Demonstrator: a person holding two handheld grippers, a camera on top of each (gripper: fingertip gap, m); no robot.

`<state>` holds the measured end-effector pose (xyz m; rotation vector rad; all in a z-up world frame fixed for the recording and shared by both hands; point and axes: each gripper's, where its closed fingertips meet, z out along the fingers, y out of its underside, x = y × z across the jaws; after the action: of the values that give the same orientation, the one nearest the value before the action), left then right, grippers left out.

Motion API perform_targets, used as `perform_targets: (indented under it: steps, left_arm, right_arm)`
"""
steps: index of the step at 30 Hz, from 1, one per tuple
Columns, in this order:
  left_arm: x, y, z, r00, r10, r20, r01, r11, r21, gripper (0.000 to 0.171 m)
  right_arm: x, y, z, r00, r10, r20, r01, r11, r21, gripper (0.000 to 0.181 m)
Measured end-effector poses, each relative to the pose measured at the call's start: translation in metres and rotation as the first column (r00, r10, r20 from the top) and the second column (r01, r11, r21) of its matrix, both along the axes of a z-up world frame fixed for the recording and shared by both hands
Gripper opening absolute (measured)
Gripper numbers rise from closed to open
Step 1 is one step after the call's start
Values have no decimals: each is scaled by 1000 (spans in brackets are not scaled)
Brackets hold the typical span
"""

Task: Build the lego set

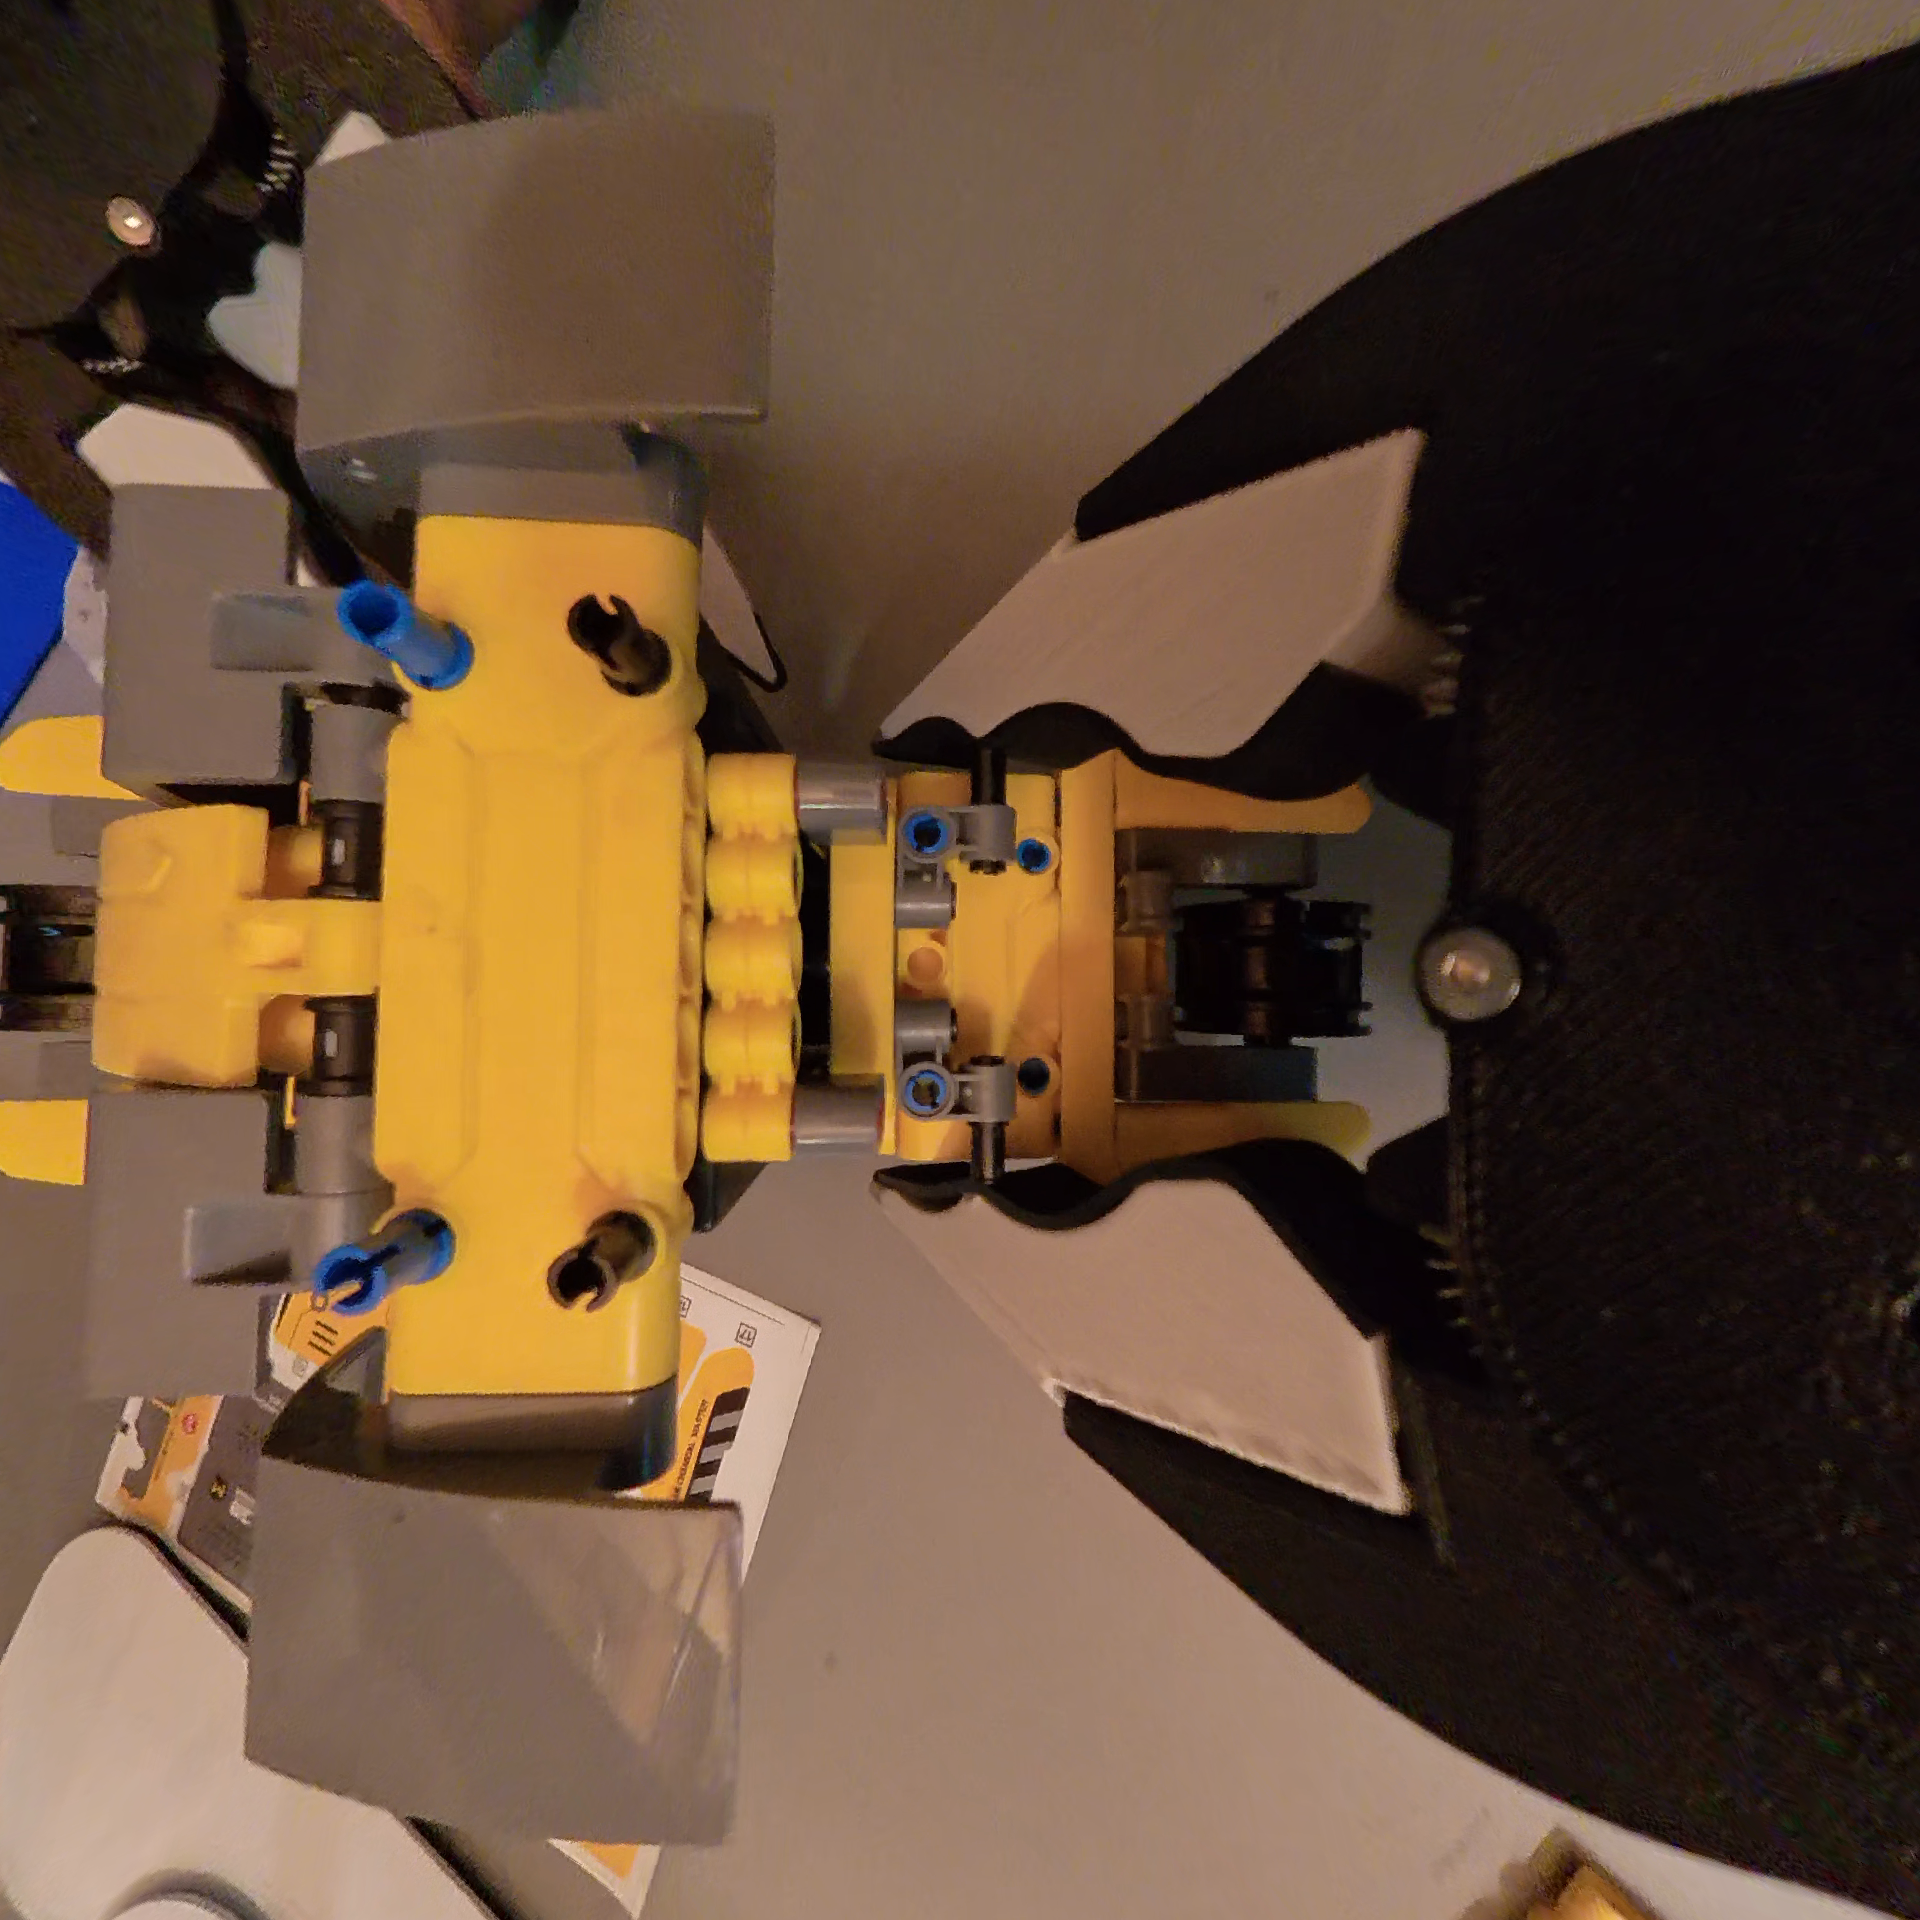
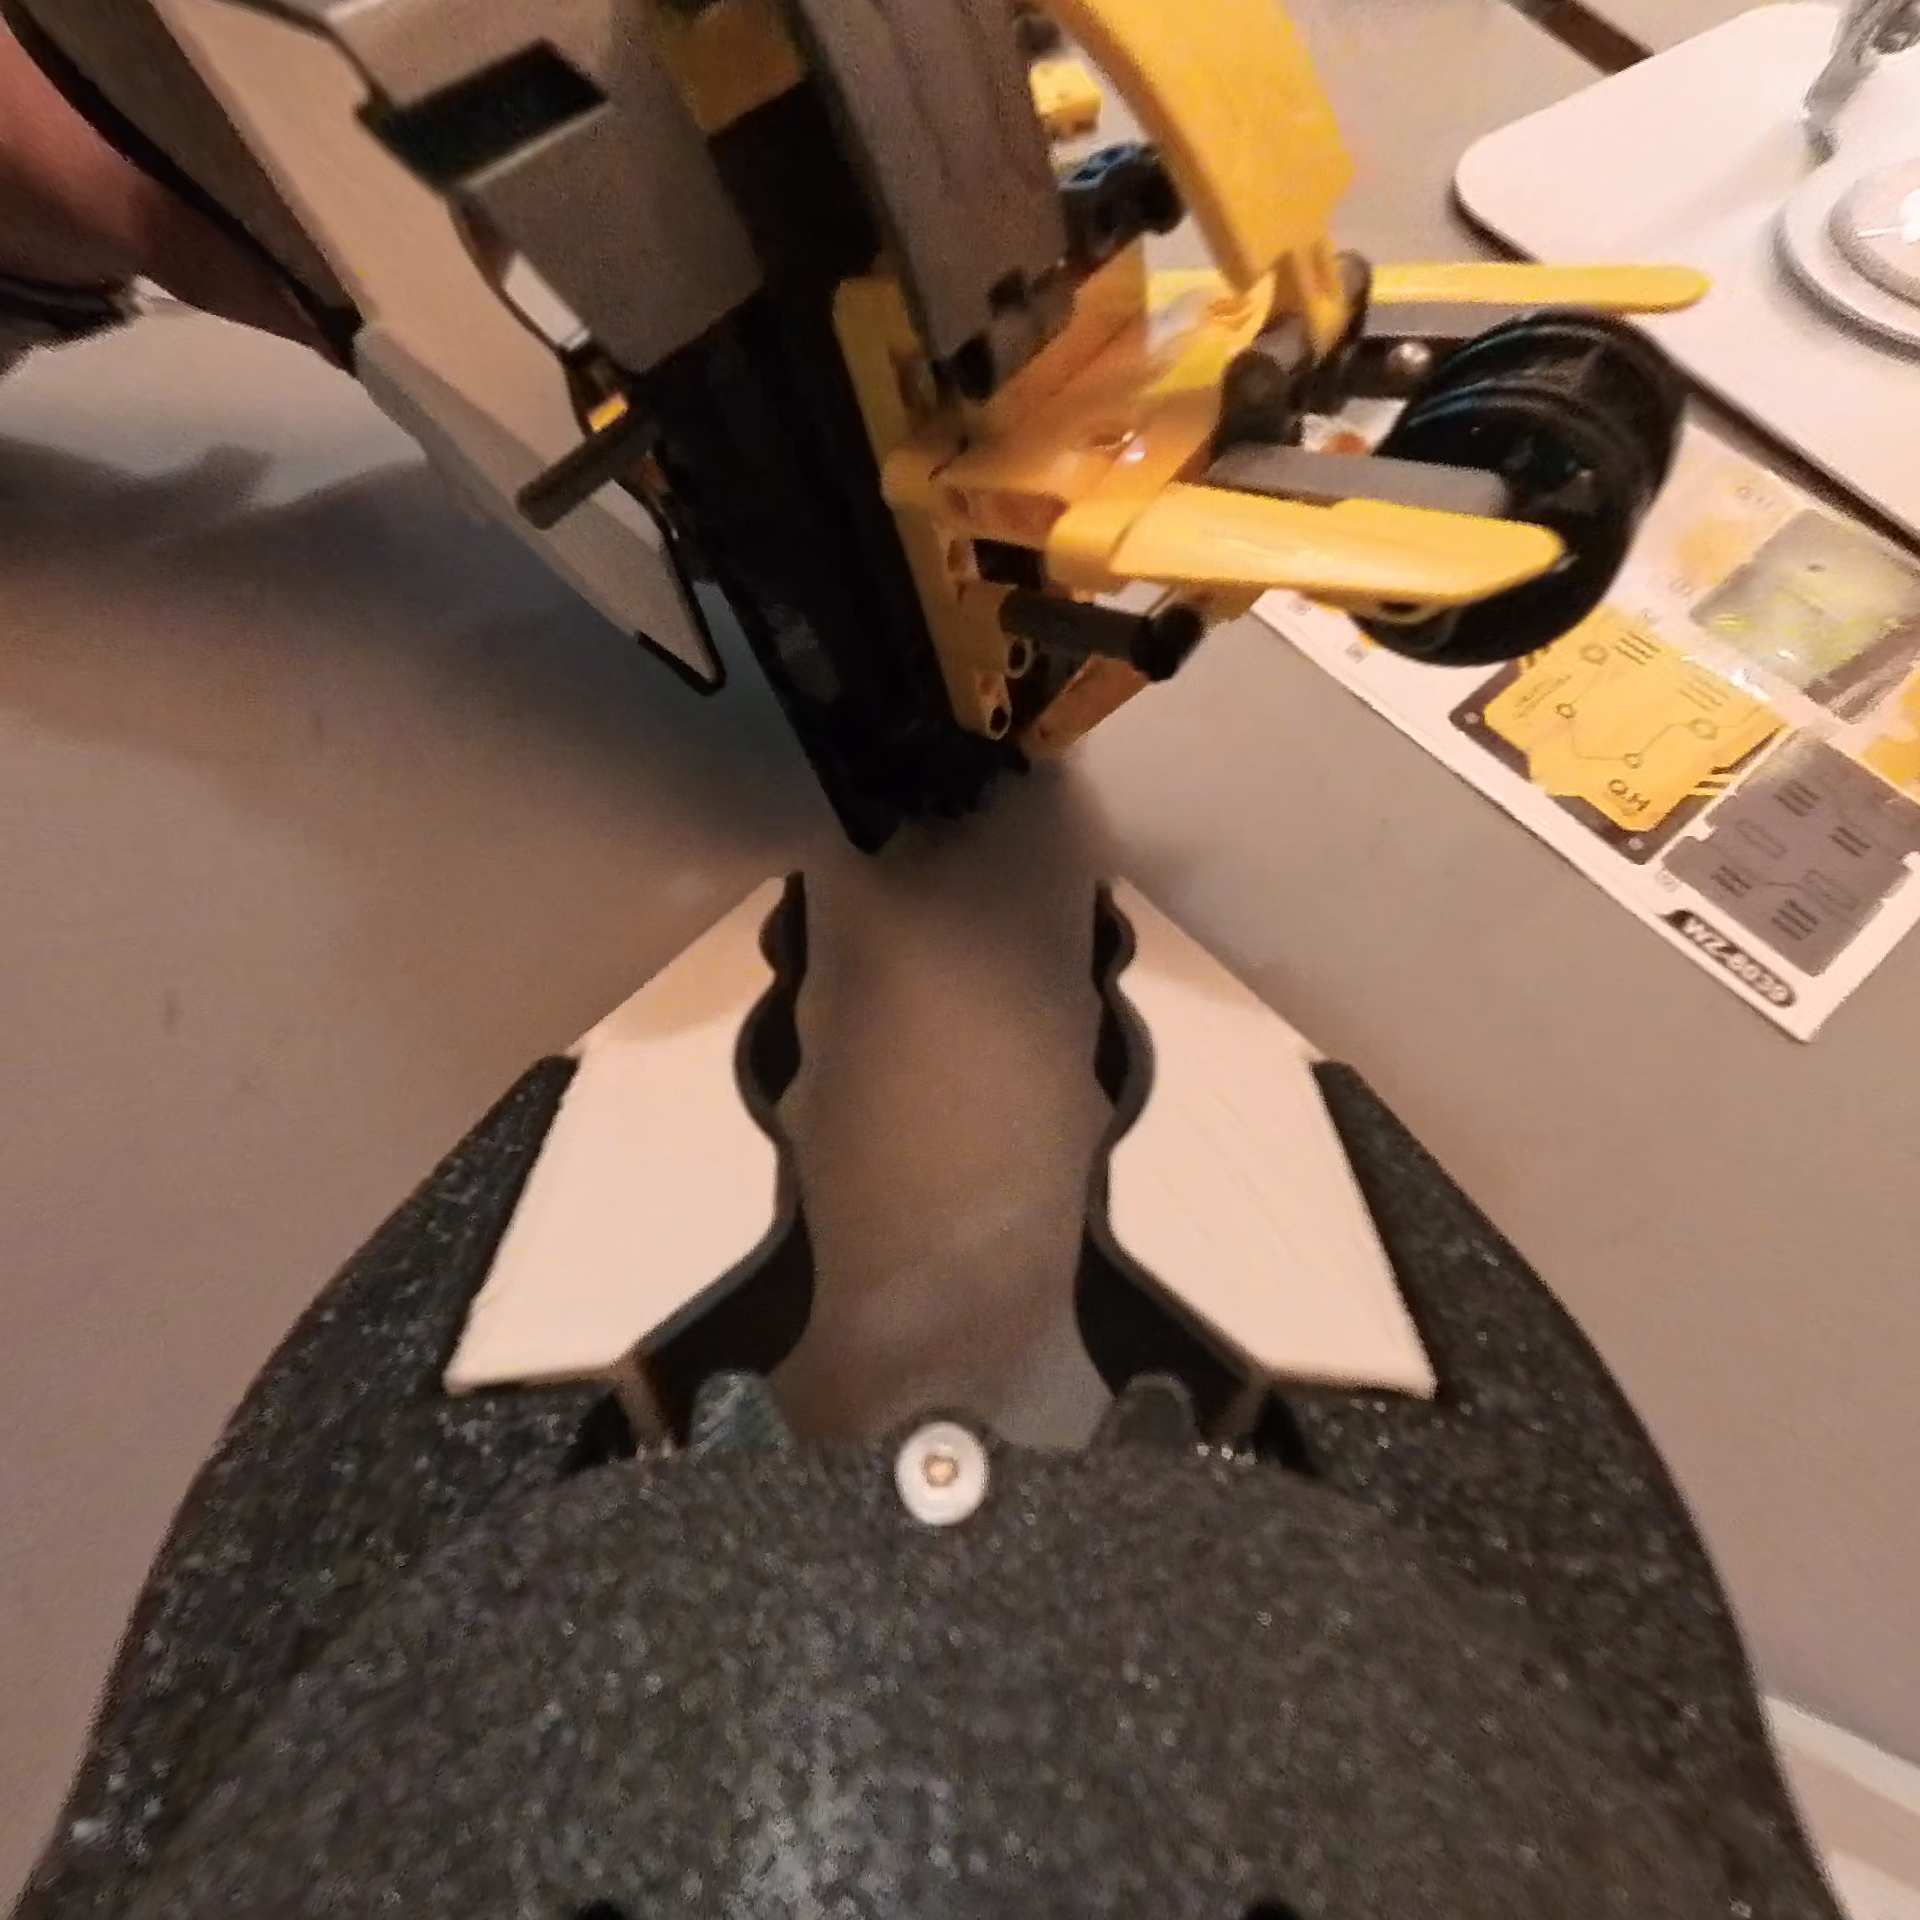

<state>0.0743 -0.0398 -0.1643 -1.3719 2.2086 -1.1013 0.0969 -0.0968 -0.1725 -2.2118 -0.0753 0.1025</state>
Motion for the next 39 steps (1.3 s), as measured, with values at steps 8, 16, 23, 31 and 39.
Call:
perform_targets:
  steps: [8,16,23,31,39]
  left_arm:
    - [-5,0,-2,987,-160,27,160,987,-19,72]
    - [-12,-1,-8,961,-277,14,277,961,-16,70]
    - [-21,-5,-10,944,-329,23,329,944,-14,70]
    - [-20,-7,-8,946,-323,42,324,945,-35,71]
    - [-20,-8,-9,948,-316,27,316,948,-24,71]
  right_arm:
    - [-4,21,-7,990,120,69,-117,992,-37,102]
    - [-24,31,-14,939,316,138,-308,948,-75,100]
    - [-25,28,-12,931,311,192,-306,950,-55,78]
    - [-24,27,-12,936,306,175,-301,952,-57,75]
    - [-24,27,-12,935,310,173,-304,951,-59,73]
